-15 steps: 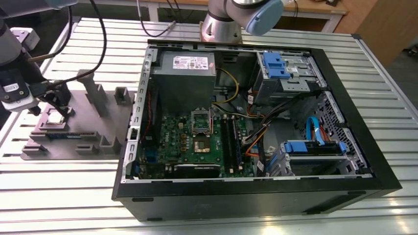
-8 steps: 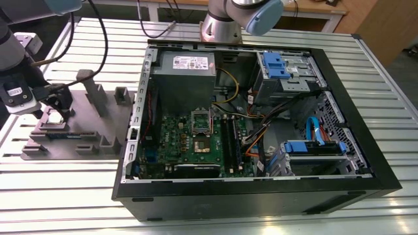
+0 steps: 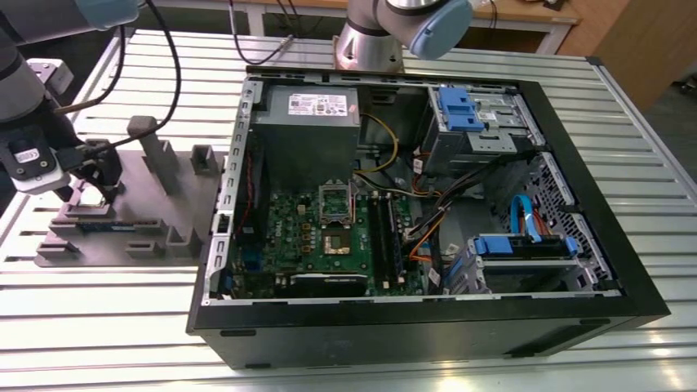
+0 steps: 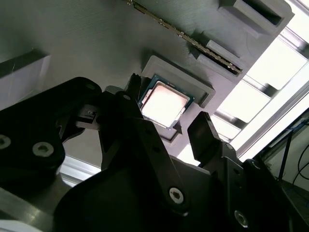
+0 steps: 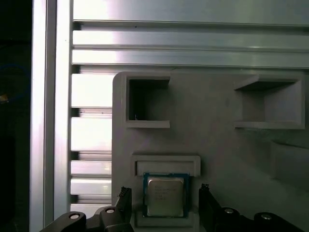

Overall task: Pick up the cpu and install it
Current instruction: 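Pick up the cpu and move it towards the insertion slot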

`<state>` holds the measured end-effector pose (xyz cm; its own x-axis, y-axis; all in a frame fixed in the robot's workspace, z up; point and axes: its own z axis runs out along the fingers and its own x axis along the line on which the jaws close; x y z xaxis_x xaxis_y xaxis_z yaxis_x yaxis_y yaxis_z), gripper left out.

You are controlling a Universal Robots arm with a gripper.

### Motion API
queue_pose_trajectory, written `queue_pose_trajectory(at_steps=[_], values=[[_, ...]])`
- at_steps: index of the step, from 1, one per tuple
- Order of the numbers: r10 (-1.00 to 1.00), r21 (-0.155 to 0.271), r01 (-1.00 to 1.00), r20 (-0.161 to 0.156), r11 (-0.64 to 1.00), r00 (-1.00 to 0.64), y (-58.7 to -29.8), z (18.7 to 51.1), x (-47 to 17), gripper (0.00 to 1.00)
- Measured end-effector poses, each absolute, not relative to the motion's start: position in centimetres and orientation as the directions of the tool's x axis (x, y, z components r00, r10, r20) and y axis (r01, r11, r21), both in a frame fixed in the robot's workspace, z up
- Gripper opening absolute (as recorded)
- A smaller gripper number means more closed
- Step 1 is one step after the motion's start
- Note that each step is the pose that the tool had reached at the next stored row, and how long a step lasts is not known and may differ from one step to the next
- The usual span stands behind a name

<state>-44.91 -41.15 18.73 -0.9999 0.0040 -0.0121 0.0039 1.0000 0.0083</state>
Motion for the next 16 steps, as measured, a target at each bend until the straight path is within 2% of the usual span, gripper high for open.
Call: queue_pose_trajectory(at_steps=[16], values=[[0.006, 0.008, 0.006, -0.012, 1.0, -1.0, -40.99, 18.32, -44.91, 0.66]])
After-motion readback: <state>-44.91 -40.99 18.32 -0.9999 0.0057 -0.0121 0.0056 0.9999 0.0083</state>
